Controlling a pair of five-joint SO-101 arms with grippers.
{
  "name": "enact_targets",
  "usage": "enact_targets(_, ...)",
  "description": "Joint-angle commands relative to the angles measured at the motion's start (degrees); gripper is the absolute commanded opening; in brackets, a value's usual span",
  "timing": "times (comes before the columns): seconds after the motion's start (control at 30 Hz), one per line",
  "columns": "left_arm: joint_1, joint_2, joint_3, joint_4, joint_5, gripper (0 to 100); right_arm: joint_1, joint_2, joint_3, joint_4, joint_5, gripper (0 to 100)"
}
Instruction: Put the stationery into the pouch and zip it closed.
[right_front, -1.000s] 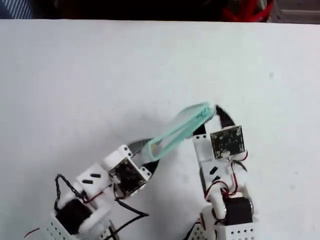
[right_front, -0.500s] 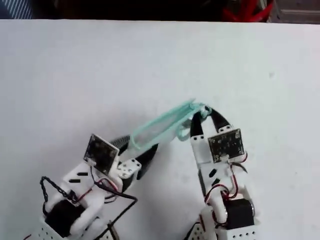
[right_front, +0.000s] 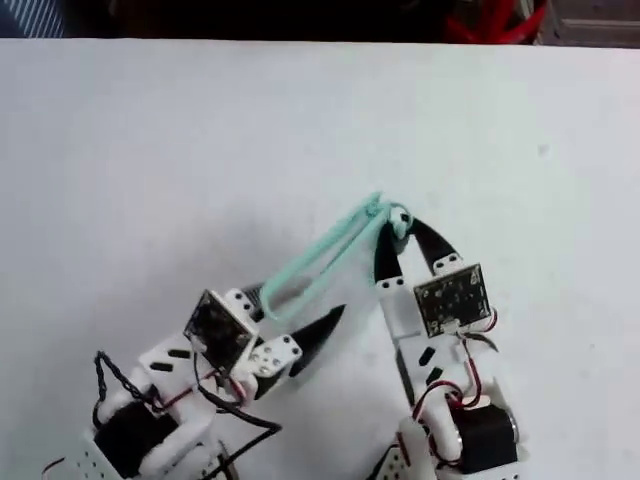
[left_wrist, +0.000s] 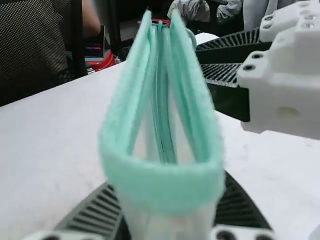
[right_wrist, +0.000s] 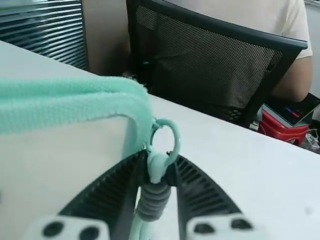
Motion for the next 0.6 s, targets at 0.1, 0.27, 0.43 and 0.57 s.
enact_targets(0.1, 1.36, -0.4, -3.69, -4.31, -0.7, 1, -4.09, 0.04, -2.81, 1.8, 0.79, 1.8)
enact_targets(0.27, 1.36, -0.4, -3.43, -2.81, -0.7, 2, -3.74, 0.04, -3.87, 1.89, 0.88, 1.8)
enact_targets(0.43, 1.36, -0.4, -0.79, -2.55, -4.92, 2, -1.01, 1.19, -12.92, 4.09, 0.88, 1.7)
enact_targets(0.57, 1.45, -0.4, 0.18, -2.64, -5.27, 2, -1.01, 9.1, -23.03, 7.78, 0.88, 1.7)
